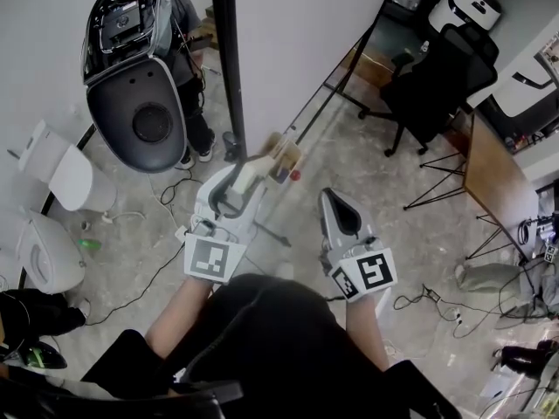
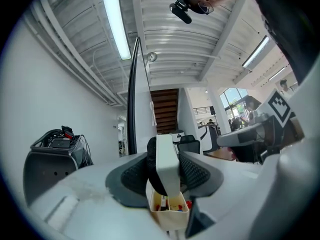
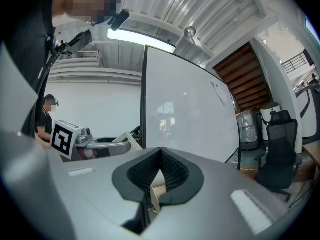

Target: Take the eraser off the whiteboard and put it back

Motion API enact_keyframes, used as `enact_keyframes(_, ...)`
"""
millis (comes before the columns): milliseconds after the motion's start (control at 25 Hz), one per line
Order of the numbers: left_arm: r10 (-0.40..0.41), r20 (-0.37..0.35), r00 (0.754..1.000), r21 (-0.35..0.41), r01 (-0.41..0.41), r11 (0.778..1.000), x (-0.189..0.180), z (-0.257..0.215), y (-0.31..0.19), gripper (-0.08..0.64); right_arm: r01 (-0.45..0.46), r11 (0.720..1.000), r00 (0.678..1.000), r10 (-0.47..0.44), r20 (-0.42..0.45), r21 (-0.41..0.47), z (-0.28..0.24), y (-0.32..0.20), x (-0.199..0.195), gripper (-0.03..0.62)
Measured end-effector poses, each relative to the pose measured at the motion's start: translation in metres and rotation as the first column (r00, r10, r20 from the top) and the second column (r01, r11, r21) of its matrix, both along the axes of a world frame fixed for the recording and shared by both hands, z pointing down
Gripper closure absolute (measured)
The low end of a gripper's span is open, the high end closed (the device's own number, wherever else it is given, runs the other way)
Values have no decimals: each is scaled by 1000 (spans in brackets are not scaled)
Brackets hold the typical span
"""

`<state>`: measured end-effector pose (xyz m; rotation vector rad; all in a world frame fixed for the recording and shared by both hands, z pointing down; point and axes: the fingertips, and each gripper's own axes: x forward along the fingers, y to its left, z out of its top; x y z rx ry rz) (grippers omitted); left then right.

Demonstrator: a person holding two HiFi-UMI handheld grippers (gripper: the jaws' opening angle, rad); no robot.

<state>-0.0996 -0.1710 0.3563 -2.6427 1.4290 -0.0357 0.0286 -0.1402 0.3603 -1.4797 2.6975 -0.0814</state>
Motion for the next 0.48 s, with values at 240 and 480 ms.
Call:
enact_keyframes(240,-3,6,1000,7,3,1000,2,0,-5,374,-1,1000,1000,1,4,4,-1,-3,2,583)
enact_keyframes(480,1,5,1000,-5,-1,1000,7,4,-7,374,-6,1000,1000,6,4,3,1,-4,6,583)
